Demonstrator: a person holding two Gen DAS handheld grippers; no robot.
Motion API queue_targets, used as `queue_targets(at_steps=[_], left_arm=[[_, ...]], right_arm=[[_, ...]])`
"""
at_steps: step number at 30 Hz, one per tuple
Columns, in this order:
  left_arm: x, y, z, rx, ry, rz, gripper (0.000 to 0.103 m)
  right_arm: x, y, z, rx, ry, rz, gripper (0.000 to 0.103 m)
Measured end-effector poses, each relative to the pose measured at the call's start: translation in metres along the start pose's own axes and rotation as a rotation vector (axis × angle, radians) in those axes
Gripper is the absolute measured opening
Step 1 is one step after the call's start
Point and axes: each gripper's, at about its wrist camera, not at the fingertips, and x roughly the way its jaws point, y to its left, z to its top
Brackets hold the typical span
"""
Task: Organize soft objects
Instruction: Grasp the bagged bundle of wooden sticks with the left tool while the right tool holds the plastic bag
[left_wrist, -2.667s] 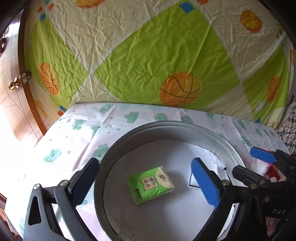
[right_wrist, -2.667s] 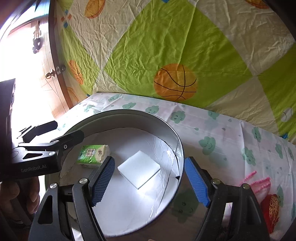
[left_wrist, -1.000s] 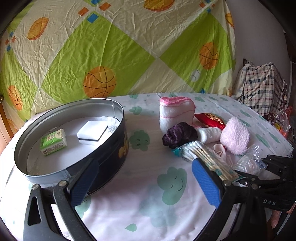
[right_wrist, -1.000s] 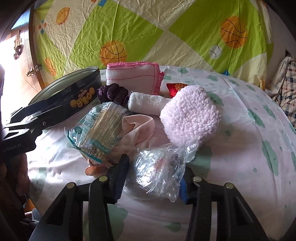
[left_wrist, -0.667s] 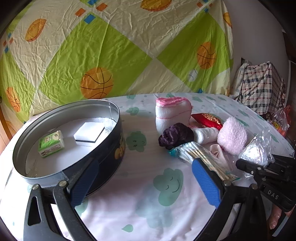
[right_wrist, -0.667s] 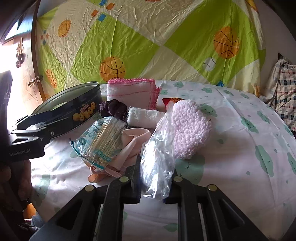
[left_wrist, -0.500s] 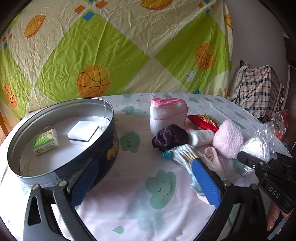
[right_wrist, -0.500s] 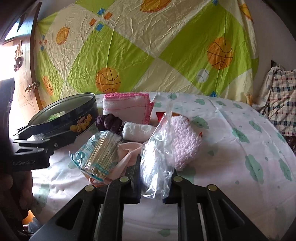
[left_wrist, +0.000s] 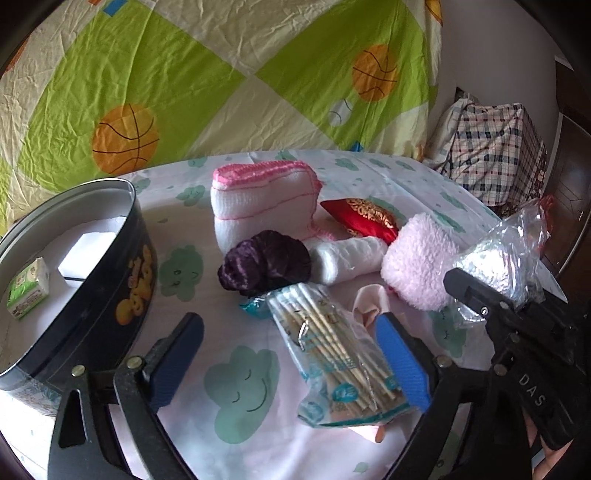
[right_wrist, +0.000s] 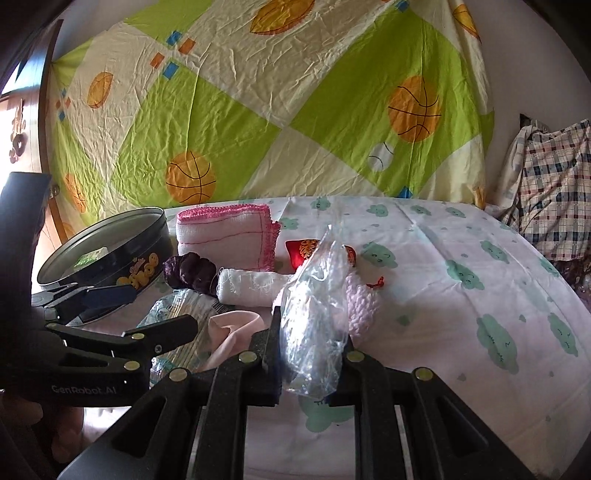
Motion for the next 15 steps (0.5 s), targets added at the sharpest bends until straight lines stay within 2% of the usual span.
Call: queue_targets(at_steps=[3,4,5,6,7,8,10,15], left_arm=[[0.007,-0.001,0.002,-0.003,0.035,-0.015,0.082],[0.007,-0.002,0.001,0.001,0.04,-0.027,0.076],[0.008,-0.003,0.001,0.008,0.044,-0.04,0.066],[0.01,-0.005,0.0,0.016,0.052,-0.051,0.059],[0.01,-0.006,0.0,0.022,0.058,-0.062,0.047],[0.01,-0.006,-0.001,0.026,0.061,-0.077,0.04],[0.009,-0.008,-0.004,0.037,0.059,-0.084,0.037],[-0.004,-0.007,-0.008,0.049,-0.009,-0.075,0.037]], right_arm=[[-0.001,0.001,-0.001,-0.006,-0.008,-0.01,0.017],[-0.001,0.002,-0.001,-0.008,-0.009,-0.014,0.017],[-0.001,0.002,-0.001,-0.008,-0.009,-0.016,0.017],[0.0,0.001,-0.001,-0.007,-0.007,-0.016,0.017],[0.0,0.001,-0.001,-0.006,-0.006,-0.018,0.017],[0.0,0.001,0.0,-0.005,-0.006,-0.019,0.017],[-0.001,0.002,0.0,-0.005,-0.009,-0.023,0.017],[-0.003,0.002,-0.001,-0.007,-0.021,-0.027,0.017]])
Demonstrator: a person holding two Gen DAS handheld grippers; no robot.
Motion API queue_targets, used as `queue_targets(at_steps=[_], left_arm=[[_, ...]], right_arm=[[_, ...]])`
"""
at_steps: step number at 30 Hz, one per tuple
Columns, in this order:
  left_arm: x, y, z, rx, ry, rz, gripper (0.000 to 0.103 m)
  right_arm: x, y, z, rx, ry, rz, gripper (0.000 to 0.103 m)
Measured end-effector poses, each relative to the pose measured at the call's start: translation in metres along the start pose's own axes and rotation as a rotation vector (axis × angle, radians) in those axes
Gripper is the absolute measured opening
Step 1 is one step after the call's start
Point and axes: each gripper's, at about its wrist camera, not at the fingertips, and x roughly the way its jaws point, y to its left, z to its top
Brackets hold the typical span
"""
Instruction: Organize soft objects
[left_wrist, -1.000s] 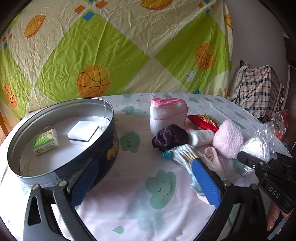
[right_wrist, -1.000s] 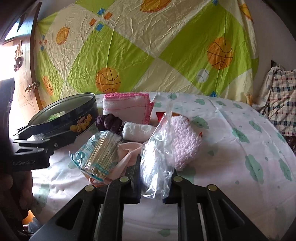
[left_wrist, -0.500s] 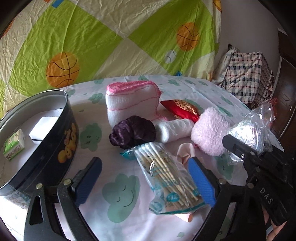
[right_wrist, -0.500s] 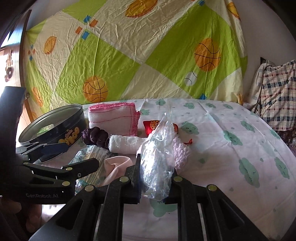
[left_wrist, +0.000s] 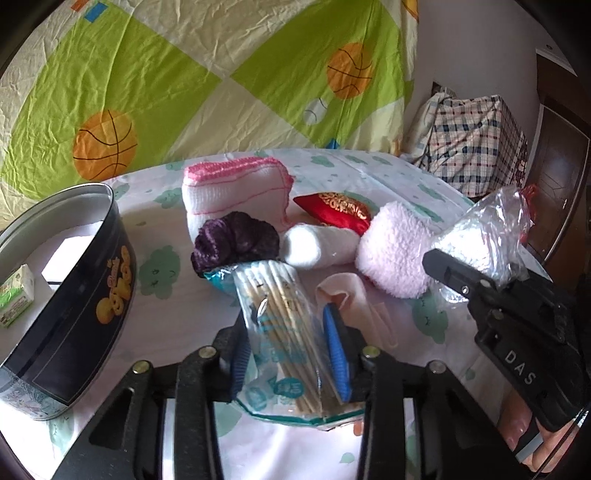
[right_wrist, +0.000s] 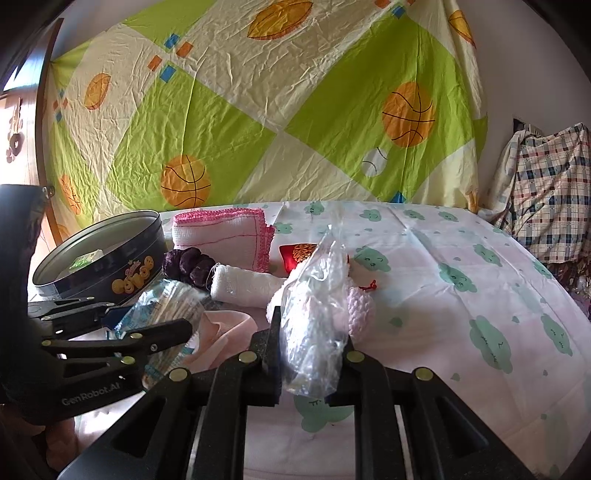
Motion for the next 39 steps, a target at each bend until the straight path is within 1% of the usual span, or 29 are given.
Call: queue_targets(at_steps=[2,9,14,18,26,31,39], left_arm=[[-0.006,0.004,-0.001,-0.014,-0.032,-0.001,0.036],[-0.018,0.011,-0.001,-0.04,-0.108,0.004,0.036],[-0.027,0.012,-0.004,-0.046,-0.163,0.041,0.036],[-0.033,0.01,-0.006,-0.025,-0.202,0.074,0.036],[-0.041,0.015,-0.009,-0.047,-0.248,0.09,0.036],[-0.047,0.019,-0.013,-0.061,-0.28,0.12,0.036],[-0.055,0.018,-0.017,-0.05,-0.322,0.169,0.036]], right_arm=[[-0.001,0.001,0.0,-0.002,-0.007,-0.001,0.017],[-0.004,0.001,0.0,-0.009,-0.026,0.0,0.017],[-0.008,0.002,-0.001,-0.019,-0.048,0.001,0.017],[-0.01,0.003,-0.002,-0.022,-0.058,0.0,0.017],[-0.015,0.004,-0.003,-0.026,-0.089,-0.004,0.017],[-0.02,0.004,-0.004,-0.031,-0.123,-0.01,0.017],[-0.023,0.004,-0.005,-0.029,-0.144,-0.021,0.017]])
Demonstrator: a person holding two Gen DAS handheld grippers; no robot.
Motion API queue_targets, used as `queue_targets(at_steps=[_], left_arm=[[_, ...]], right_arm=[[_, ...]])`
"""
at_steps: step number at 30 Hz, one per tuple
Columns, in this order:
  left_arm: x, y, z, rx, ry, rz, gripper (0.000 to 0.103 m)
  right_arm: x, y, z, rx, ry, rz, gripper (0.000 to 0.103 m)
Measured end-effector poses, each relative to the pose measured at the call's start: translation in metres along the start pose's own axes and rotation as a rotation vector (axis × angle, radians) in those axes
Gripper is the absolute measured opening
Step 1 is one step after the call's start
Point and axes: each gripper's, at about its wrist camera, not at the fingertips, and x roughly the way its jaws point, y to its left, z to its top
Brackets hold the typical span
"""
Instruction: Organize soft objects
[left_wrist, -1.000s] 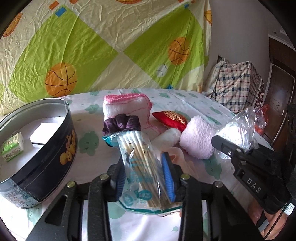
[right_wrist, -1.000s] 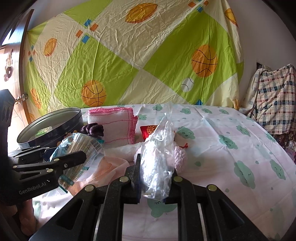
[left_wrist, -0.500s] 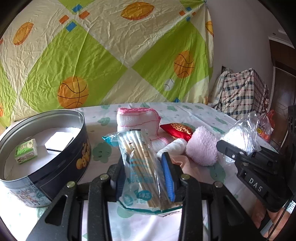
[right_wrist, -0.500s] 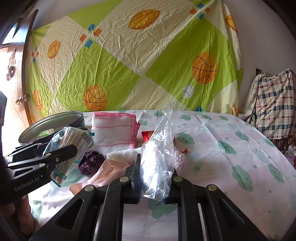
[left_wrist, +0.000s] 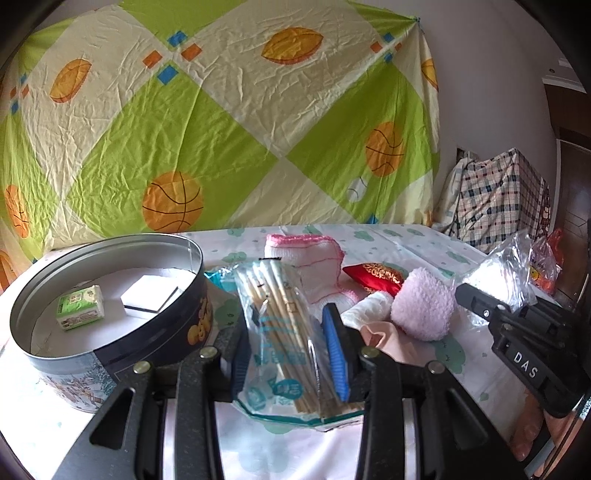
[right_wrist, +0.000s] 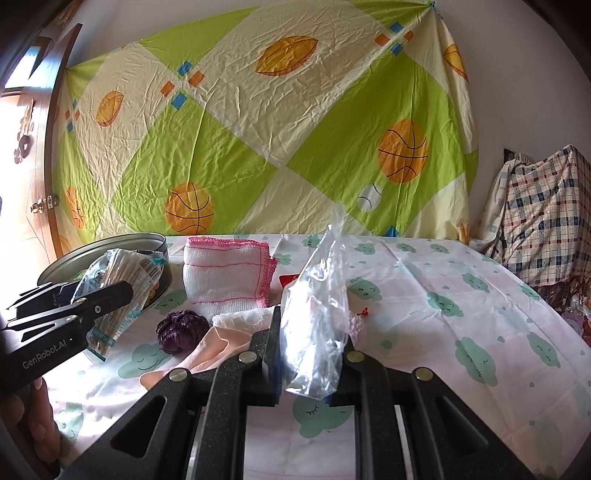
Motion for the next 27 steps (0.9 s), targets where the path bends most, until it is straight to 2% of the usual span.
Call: queue_targets(at_steps=[11,27], left_arm=[[-0.008,0.012,-0.001,-0.01,-0.041,0.038,0.036],[-0.018,0.025,-0.004,-0.016,-0.064,0.076,0.036]], right_arm=[[-0.002,0.0,0.001,0.005,-0.011,-0.044,0.017],[0.001,0.025,0.001,-0.014,-0.019,0.004,0.017]])
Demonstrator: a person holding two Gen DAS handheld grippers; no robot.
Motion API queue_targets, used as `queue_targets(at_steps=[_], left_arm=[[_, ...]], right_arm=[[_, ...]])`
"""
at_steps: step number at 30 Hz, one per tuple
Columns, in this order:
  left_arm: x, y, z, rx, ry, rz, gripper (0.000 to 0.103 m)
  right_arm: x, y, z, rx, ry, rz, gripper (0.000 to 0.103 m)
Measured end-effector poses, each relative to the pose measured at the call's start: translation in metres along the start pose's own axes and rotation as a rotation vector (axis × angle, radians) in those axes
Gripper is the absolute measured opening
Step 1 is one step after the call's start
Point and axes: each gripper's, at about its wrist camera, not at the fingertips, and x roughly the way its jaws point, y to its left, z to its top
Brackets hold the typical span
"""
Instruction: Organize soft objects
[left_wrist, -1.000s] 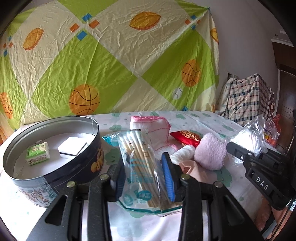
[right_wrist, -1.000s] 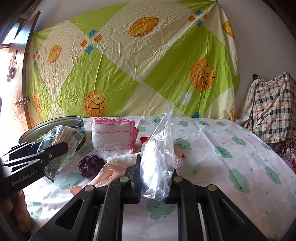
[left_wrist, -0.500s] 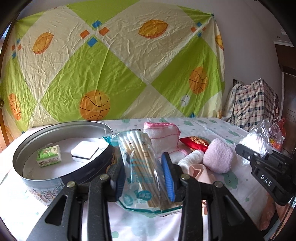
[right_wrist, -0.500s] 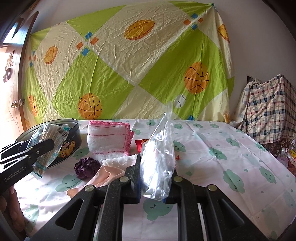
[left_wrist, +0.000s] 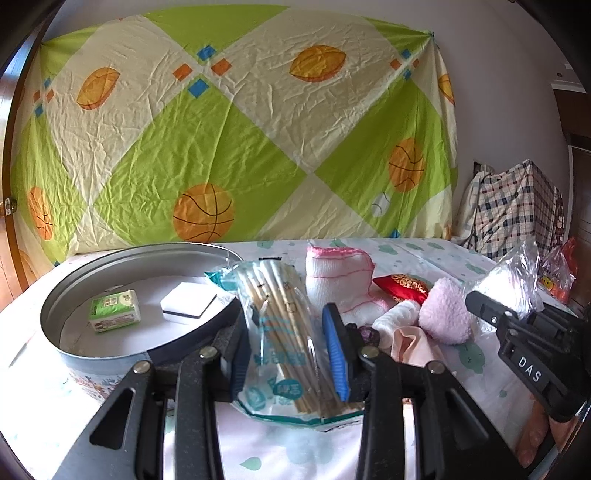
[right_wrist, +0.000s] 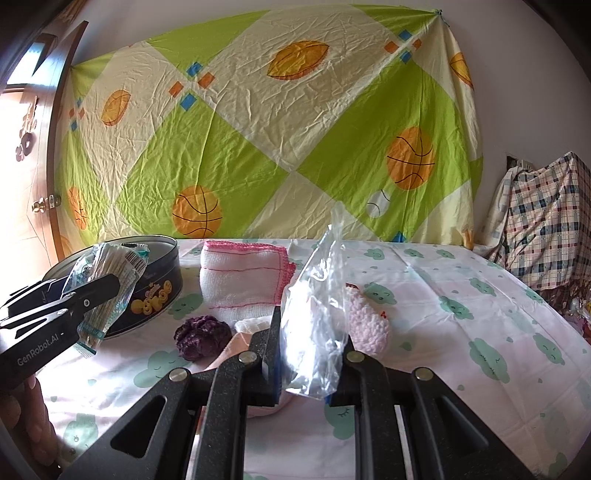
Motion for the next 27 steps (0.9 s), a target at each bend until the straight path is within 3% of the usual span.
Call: queue_targets(at_steps=[27], left_arm=[[-0.018,0.042,-0.005,-0.051,-0.051,0.074,0.036]], right_arm=[[0.002,0.073,0.0,-0.086,-0.009,0.094,0.017]])
